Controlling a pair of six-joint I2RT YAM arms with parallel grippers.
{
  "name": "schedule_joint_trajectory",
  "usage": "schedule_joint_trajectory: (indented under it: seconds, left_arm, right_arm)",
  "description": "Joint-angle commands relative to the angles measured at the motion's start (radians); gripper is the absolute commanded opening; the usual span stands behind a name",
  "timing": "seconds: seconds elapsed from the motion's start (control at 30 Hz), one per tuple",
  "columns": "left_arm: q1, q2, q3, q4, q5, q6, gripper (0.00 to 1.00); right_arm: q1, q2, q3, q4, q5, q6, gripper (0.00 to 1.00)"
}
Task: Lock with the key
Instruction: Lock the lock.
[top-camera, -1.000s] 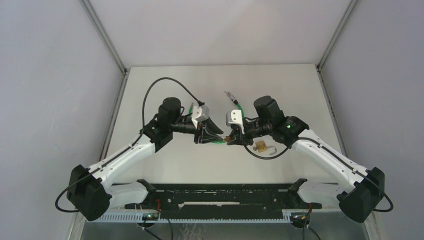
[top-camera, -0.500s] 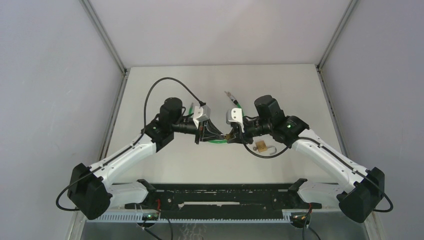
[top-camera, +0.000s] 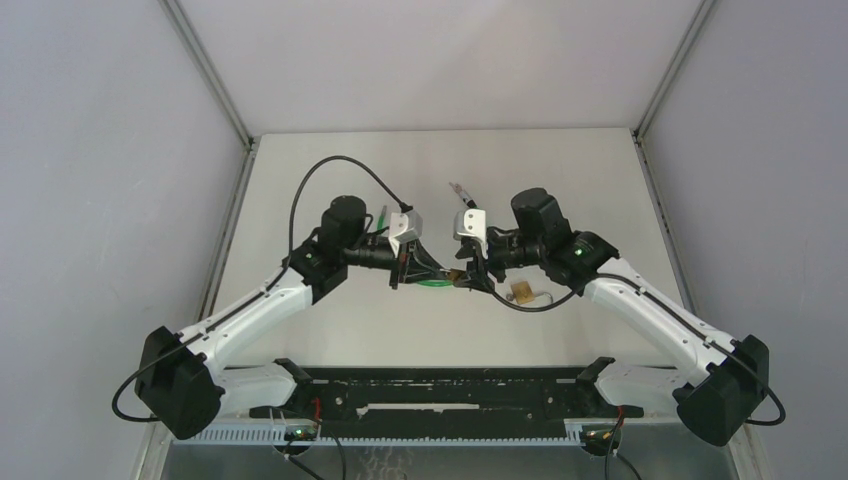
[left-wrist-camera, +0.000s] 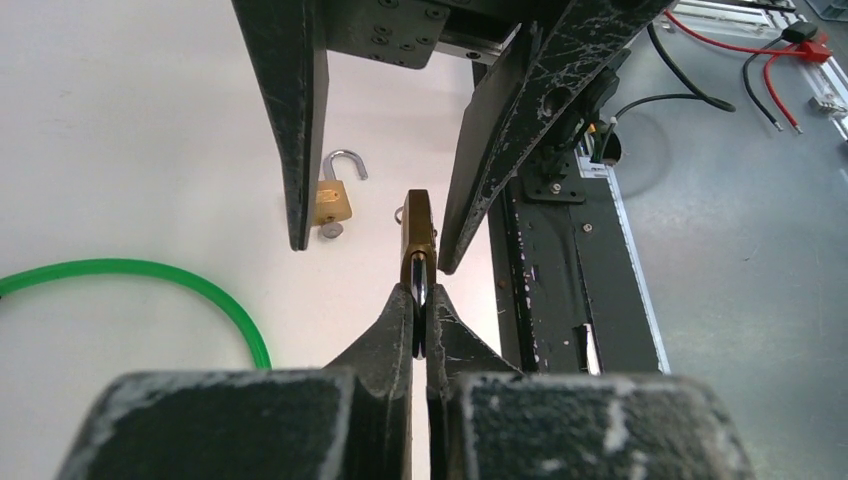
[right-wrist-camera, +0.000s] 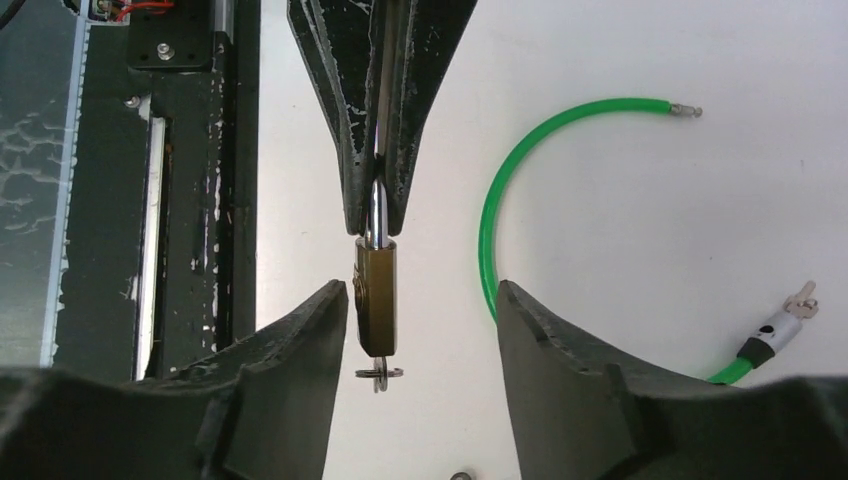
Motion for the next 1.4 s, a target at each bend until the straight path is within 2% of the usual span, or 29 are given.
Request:
schedule_joint_trajectory:
  seconds: [0.0, 0.23, 0.67, 1.0, 1.1, 1.37]
  left_arm:
    - [0.009, -0.015, 0.075, -0.005, -0.014, 0.029, 0.0]
    - [0.037, -0.03, 0.098, -0.041, -0.061, -0.004, 0.0]
    - [0.044, -0.036, 0.076, -0.012, -0.029, 0.0, 0.01]
    - [0.044, -0.036, 0.074, -0.003, -0.019, -0.005, 0.0]
    - [0.044, -0.036, 0.072, -0.001, -0.018, -0.006, 0.0]
    - [0.044, -0.038, 0.067, 0.005, -0.008, 0.009, 0.0]
  right_arm:
    - [-0.014, -0.013, 0.001, 0.032, -0.003, -0.01, 0.66]
    - [-0.072, -0.022, 0.0, 0.003, -0.059, -0.026, 0.67]
    - [-0.074, 0.008, 0.001, -0.016, -0.099, -0.047, 0.5]
    - [-0.033, 0.038, 0.0, -0.02, -0.093, -0.058, 0.43]
    - [-0.027, 0.043, 0.0, -0.019, -0.082, -0.058, 0.37]
    - [-0.034, 0.038, 0.0, -0.022, -0.066, -0.072, 0.08]
